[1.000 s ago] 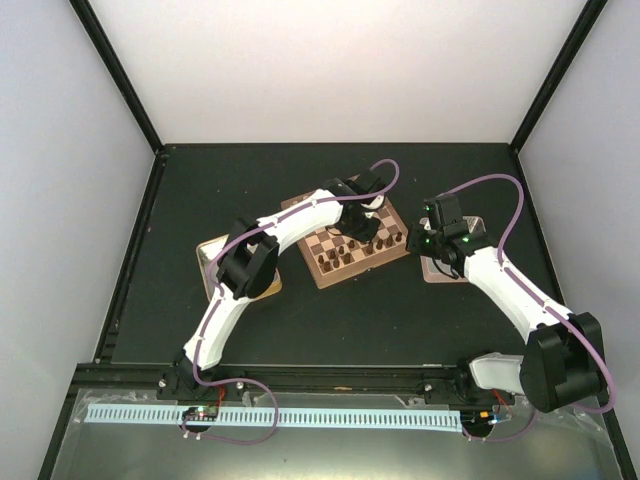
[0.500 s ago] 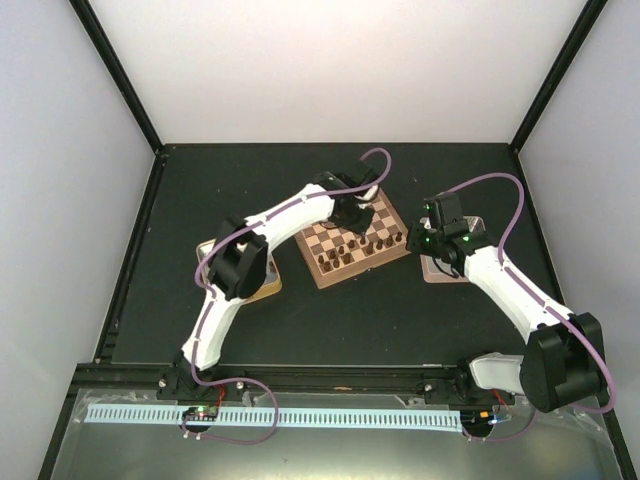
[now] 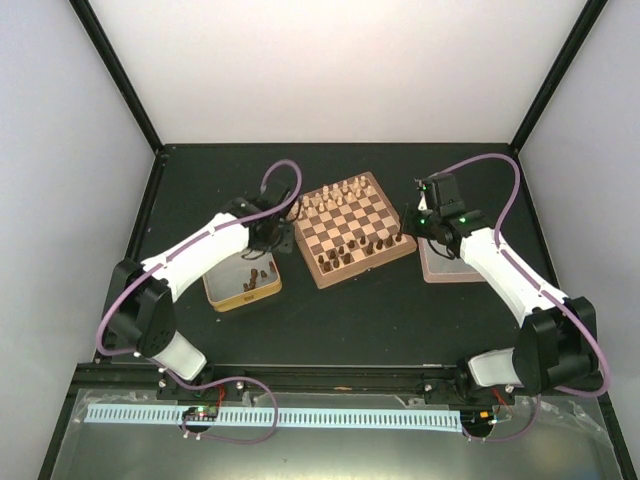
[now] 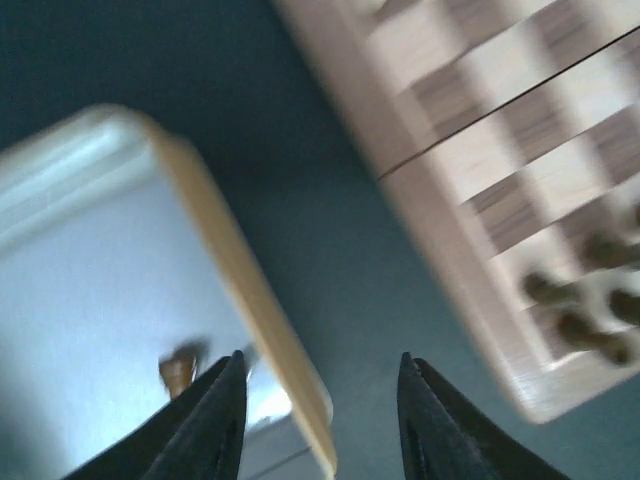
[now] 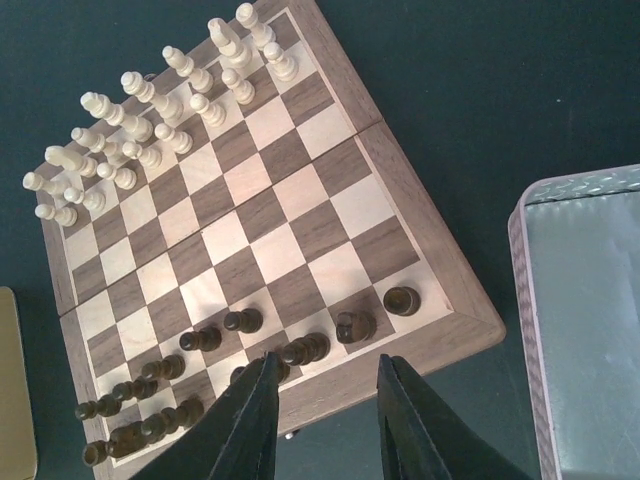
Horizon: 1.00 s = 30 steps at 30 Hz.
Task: Set up the chess pieces on the board
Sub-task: Pick up the chess piece from the storage box.
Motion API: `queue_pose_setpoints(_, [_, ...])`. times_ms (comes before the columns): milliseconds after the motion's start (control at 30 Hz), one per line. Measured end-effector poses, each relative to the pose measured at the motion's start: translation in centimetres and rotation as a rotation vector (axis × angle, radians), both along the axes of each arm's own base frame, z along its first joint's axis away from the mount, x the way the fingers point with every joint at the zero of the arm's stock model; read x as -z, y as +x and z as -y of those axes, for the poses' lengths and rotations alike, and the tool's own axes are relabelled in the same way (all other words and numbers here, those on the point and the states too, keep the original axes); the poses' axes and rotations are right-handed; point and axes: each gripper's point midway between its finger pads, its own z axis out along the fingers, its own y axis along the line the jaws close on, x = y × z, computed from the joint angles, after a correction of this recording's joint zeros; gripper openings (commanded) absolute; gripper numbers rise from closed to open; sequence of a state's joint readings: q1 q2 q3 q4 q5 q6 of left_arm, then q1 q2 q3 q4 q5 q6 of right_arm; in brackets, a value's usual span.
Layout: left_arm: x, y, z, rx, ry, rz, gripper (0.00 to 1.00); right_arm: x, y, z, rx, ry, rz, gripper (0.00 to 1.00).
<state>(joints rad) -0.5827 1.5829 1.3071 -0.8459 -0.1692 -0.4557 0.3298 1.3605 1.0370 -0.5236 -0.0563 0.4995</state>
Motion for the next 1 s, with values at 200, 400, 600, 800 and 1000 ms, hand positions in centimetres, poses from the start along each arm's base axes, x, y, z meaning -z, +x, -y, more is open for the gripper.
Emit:
queue_pose_setpoints(200, [7.1,-4.3,-5.2,-0.117,0.058,-0.189,0.29,0.0,0.3,-0.2,0.001,0.005,-0.003,0.28])
queue_pose_setpoints(400, [8.1,-3.8,-6.4,-0.175,0.029,-0.191,0.29,0.2,1.0,-0.4,0.008,0.008,-0.015,0.28])
queue_pose_setpoints(600, [9.9,-3.0,-6.2,-0.185,0.016,-0.217,0.27,0.4,1.6,-0.7,0.013,0.008,-0.027,0.28])
queue_pose_setpoints(800, [11.4,-3.2,-6.4,-0.192,0.036,-0.258,0.26,0.7,1.8,-0.7,0.014,0.006,-0.035,0.27])
queue_pose_setpoints(1000, [12.1,-3.3,-6.5,-0.196,0.046,-0.279,0.11,0.7,1.8,-0.7,0.014,0.006,-0.036,0.27])
